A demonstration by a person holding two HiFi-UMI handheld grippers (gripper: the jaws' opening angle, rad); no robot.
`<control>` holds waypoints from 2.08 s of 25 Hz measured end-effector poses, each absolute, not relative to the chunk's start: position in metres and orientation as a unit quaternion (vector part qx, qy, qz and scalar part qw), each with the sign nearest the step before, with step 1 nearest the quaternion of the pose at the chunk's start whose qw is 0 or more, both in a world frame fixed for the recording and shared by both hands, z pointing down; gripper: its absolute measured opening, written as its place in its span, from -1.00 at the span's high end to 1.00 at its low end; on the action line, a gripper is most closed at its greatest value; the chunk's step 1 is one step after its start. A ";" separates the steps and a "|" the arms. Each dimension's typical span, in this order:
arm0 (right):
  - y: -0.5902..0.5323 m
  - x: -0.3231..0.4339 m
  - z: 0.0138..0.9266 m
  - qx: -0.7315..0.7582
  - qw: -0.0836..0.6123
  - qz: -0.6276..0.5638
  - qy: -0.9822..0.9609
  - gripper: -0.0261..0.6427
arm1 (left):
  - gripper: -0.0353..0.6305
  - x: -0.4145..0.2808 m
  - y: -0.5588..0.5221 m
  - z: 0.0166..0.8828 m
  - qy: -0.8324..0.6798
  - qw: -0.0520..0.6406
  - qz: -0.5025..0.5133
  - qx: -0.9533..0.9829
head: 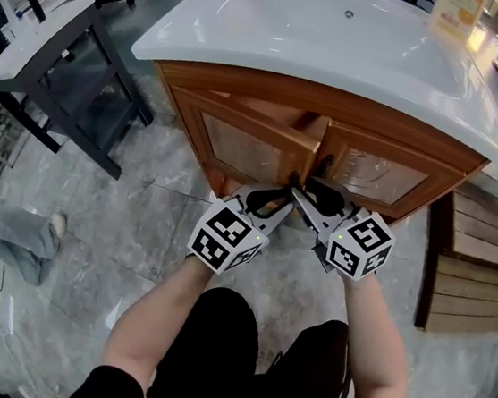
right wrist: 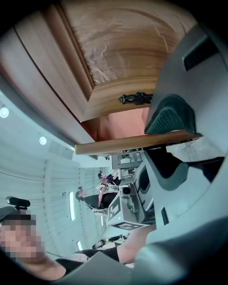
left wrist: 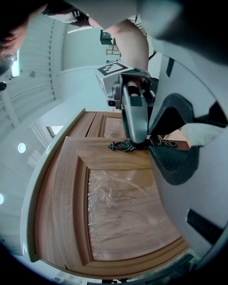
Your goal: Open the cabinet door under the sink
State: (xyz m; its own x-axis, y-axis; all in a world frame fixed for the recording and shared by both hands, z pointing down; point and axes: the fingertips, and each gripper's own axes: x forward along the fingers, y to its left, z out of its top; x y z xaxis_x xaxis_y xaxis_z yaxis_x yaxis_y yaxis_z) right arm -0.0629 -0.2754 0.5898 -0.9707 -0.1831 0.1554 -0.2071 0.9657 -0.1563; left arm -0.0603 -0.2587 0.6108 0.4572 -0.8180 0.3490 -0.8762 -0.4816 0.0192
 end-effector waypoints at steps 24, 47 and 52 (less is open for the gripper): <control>-0.132 -0.088 0.589 0.018 0.117 0.050 -0.992 0.64 | 0.59 -0.100 -0.130 0.611 -0.548 0.090 0.149 0.818; -0.048 -0.171 0.593 -0.144 0.124 0.049 -0.981 0.66 | 0.27 -0.195 -0.042 0.622 -0.668 0.132 0.137 0.720; -0.071 -0.158 0.597 -0.107 0.114 0.071 -0.985 0.74 | 0.29 -0.204 -0.039 0.625 -0.693 0.135 0.138 0.695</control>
